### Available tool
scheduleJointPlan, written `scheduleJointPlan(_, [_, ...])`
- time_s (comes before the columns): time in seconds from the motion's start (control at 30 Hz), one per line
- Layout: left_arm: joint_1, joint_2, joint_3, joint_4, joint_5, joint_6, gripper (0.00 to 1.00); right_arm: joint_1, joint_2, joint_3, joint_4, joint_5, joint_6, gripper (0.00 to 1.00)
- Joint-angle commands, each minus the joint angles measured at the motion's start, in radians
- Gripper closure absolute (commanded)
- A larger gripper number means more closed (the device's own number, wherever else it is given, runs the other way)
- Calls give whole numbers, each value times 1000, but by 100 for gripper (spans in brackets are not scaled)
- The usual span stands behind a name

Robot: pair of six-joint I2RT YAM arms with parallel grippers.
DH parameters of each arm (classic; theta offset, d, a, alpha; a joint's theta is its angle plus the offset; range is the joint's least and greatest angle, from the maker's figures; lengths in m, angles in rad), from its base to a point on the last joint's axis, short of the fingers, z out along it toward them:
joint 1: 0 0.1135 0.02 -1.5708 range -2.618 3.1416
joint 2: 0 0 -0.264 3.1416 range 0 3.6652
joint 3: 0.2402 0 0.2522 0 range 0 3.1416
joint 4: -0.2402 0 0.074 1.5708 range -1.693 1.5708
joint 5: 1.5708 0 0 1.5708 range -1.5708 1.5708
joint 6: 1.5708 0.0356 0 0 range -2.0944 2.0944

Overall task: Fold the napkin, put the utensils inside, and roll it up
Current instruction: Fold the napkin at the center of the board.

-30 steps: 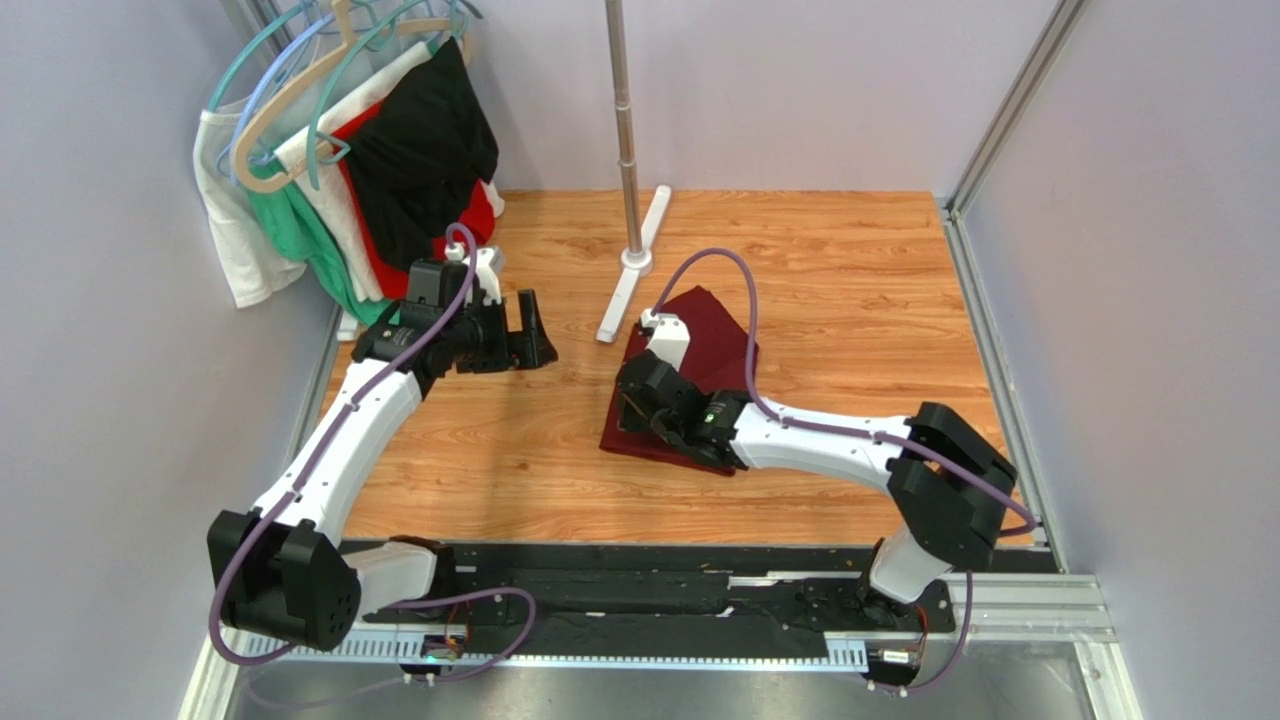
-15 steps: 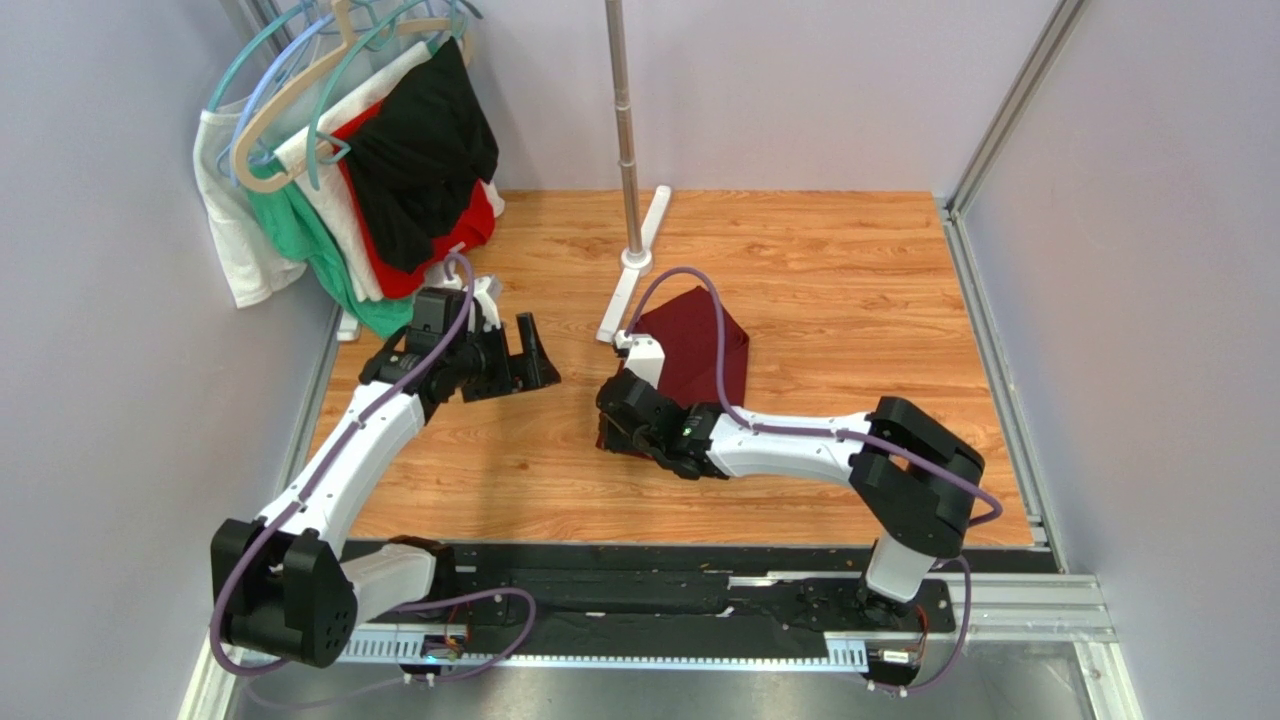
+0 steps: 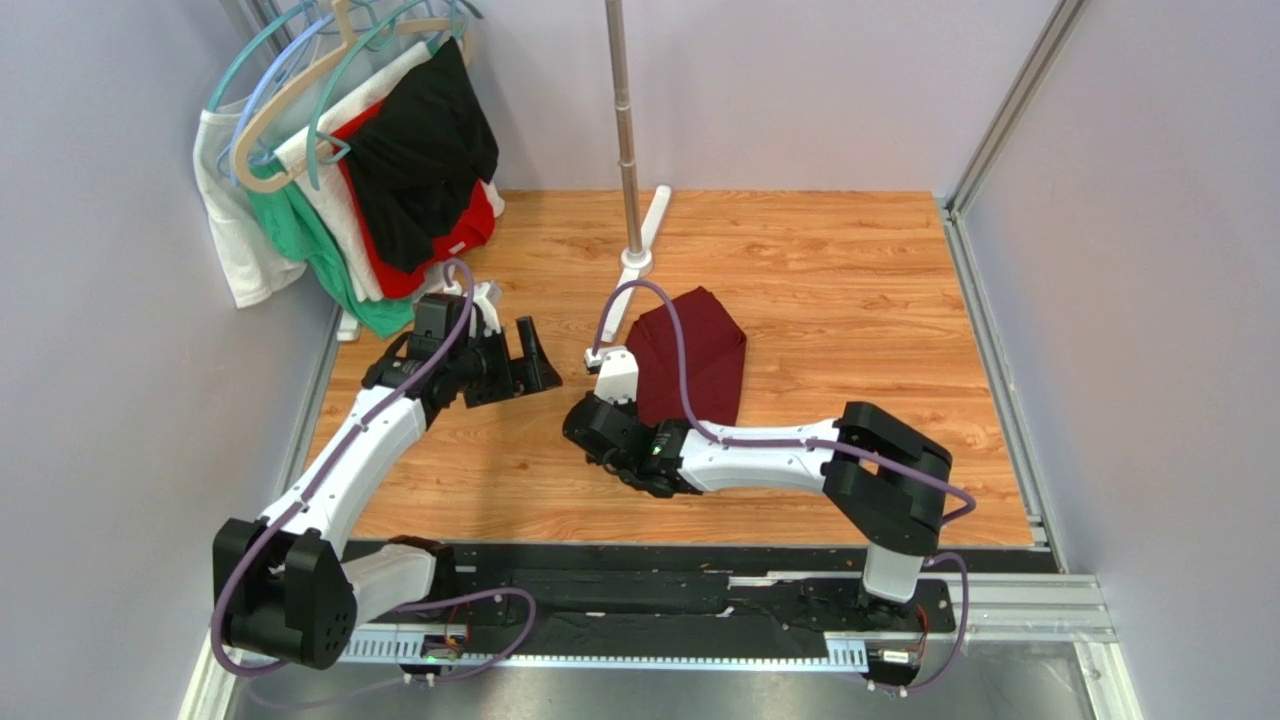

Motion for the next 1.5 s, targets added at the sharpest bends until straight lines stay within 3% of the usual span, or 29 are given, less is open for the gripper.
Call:
scheduleJointPlan(0.0, [8,-23,-2,31,15,-14,1,20,25,58,-41,166,-33,100])
scheduleJointPlan(0.3, [8,-23,-2,28,13,-11,1,22,64,76,-89,215,-79,100])
scheduleJointPlan(0.7, [8,-15,0,25,1,-8,1,22,82,72,6,89,-168,100])
scheduleJointPlan(0.77, [8,-12,0,25,1,-6,1,22,87,76,-1,80,-169,91])
scheduleJointPlan(0.8, [8,-10,2,23,1,-6,1,22,87,81,-4,70,-171,82])
scheduleJointPlan(0.83, [8,-10,2,22,-1,-5,1,22,82,81,-6,66,-169,68])
scheduleJointPlan(1.0, [8,-6,8,22,-16,-2,1,23,-20,43,5,43,-191,52])
scheduleJointPlan(1.27, [6,37,-28,98,38,-32,1,17,-283,-49,-124,60,-172,43])
scheduleJointPlan(1.47, [-41,77,-100,247,105,-63,2,-122,-448,-155,-325,-18,47,42])
